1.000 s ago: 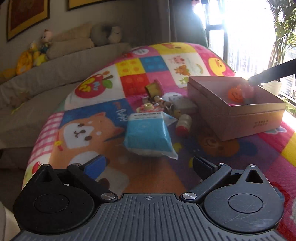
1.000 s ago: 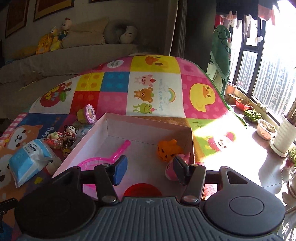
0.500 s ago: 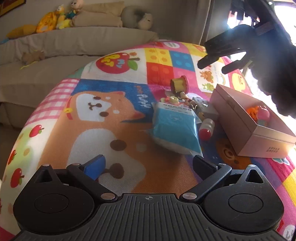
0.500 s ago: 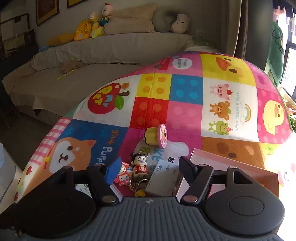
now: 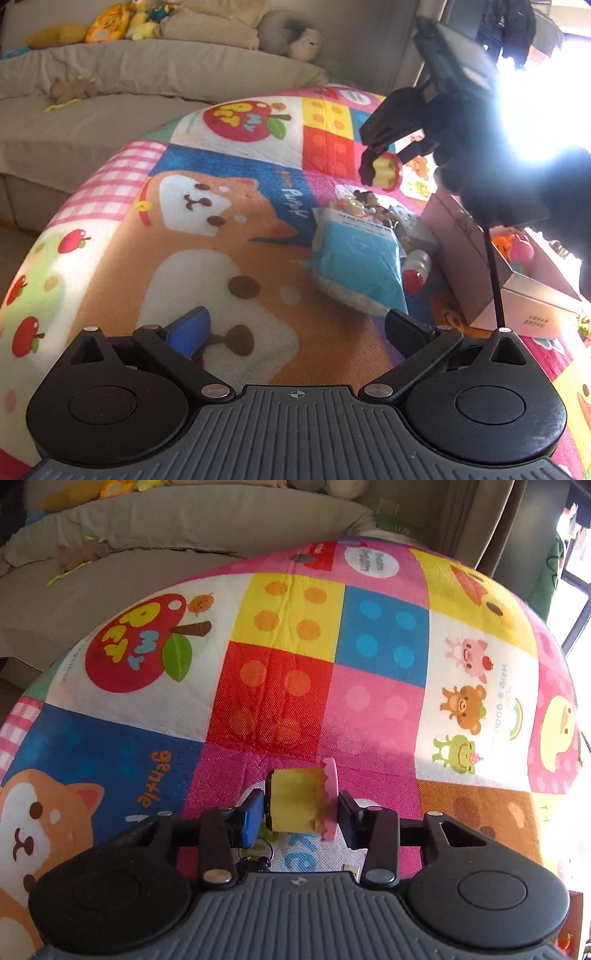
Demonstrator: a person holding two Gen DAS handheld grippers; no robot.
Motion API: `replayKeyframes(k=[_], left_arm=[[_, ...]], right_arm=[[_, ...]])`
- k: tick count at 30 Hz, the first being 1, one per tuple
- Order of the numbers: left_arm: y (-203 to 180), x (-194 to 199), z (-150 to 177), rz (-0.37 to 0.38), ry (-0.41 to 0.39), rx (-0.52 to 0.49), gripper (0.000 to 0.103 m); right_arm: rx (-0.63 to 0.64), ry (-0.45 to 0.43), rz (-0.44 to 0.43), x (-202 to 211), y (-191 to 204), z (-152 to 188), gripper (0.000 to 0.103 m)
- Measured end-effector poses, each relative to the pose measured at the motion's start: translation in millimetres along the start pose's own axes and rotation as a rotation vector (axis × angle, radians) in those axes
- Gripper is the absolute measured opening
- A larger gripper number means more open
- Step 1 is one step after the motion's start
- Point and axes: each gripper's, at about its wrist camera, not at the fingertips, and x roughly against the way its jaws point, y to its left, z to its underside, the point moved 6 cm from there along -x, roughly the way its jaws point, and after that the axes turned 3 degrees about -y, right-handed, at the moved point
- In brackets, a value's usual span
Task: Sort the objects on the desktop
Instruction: 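Grasp the small yellow and pink toy with the right tool and lift it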
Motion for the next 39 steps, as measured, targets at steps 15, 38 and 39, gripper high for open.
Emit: replayKeyframes(k=[15,38,39], left_arm=[[-3,0,0,-0.026,-0.006,-0.021,0.103],[-78,-18,-14,-0.17,-0.102,-0.544,0.103],[-71,-22,-20,-0.212,-0.107,-0.546,0.103]], right_arm=[[0.217,-0.034,-0.002,210,-43,207,0.042],[-0.076,-0.322,0.126,234,-88,257,0.09],[-0.117,-0.318,0.133,231,-95,261,0.091]])
